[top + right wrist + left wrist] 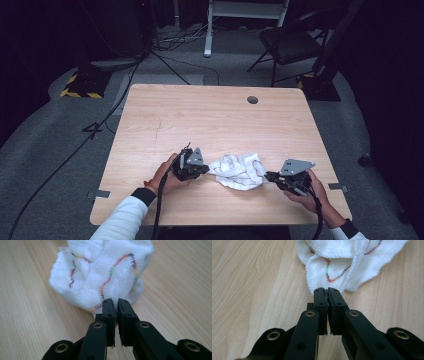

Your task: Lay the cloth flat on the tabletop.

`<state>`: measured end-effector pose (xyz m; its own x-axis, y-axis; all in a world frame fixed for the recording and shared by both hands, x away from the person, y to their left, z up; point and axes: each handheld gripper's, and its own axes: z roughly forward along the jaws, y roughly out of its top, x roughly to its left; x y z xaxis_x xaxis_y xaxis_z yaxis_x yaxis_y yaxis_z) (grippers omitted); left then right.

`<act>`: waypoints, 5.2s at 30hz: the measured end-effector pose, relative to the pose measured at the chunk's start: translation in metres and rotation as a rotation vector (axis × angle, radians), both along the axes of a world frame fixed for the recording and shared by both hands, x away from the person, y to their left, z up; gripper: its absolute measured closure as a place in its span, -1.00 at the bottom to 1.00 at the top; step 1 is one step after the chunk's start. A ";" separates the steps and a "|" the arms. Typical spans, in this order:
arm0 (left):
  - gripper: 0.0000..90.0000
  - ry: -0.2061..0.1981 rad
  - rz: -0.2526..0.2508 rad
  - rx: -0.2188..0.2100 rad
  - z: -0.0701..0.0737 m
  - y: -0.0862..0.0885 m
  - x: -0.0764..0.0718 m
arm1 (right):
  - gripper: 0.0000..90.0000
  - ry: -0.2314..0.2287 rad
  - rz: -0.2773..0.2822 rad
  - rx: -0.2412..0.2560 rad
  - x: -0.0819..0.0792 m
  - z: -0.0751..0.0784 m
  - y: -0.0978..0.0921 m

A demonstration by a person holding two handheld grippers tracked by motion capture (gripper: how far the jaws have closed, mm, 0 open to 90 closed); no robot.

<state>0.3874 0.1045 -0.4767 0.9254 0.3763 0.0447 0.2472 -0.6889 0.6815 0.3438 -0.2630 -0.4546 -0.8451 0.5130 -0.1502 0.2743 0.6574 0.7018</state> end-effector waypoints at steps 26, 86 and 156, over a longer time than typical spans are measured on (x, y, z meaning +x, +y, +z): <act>0.09 -0.068 -0.026 -0.002 0.012 -0.005 -0.042 | 0.31 -0.044 -0.069 0.066 0.002 0.007 0.001; 0.64 -0.140 0.294 0.128 0.021 -0.050 0.127 | 0.50 -0.133 -0.412 -0.049 0.138 -0.012 -0.003; -0.28 -0.012 0.068 0.095 -0.011 -0.036 0.036 | -0.13 0.034 -0.103 -0.069 0.055 -0.029 0.001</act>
